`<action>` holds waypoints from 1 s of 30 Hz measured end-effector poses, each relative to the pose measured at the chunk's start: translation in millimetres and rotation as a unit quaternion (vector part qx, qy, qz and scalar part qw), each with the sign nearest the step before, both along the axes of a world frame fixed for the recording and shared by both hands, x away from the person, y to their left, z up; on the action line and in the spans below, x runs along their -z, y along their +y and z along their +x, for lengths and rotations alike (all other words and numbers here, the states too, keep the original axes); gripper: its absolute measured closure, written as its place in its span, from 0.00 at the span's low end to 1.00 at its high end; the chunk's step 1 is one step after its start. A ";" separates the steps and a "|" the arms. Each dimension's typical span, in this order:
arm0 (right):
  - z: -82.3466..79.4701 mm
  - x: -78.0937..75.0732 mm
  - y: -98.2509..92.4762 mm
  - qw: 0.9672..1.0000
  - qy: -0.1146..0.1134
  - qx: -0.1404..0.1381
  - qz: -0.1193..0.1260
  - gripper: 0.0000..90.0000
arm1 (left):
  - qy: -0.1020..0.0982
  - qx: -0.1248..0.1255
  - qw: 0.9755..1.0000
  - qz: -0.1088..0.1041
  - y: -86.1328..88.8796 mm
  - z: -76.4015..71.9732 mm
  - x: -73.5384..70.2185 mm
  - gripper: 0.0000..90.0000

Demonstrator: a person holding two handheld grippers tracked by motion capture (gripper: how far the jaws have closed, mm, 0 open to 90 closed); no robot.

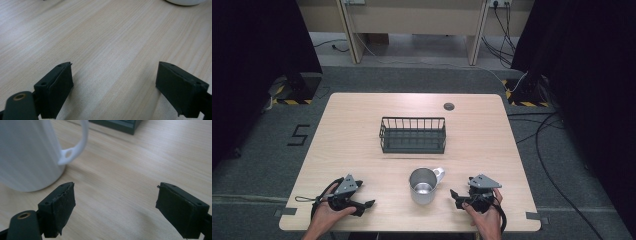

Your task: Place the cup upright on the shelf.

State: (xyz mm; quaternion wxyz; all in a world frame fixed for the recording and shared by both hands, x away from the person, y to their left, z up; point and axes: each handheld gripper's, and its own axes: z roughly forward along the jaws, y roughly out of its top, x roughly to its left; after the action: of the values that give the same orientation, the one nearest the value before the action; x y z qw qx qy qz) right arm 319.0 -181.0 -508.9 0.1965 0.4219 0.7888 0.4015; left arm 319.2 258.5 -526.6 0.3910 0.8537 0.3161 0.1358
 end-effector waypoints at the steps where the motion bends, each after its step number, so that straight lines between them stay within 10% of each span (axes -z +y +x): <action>1: -4.4 -3.5 1.3 1.000 -0.008 -0.007 0.006 0.17 | 0.000 0.000 1.000 0.000 0.0 0.0 0.0 0.15; 30: -34.6 -46.9 26.2 0.992 -0.081 -0.077 0.053 0.17 | 0.000 0.000 1.000 0.000 0.0 0.0 0.0 0.15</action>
State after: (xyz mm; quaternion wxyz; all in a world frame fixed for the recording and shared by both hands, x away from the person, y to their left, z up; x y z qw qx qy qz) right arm 284.4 -154.8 -462.0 0.2053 0.3355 0.7780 0.4899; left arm 319.2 258.5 -526.6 0.3912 0.8536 0.3161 0.1358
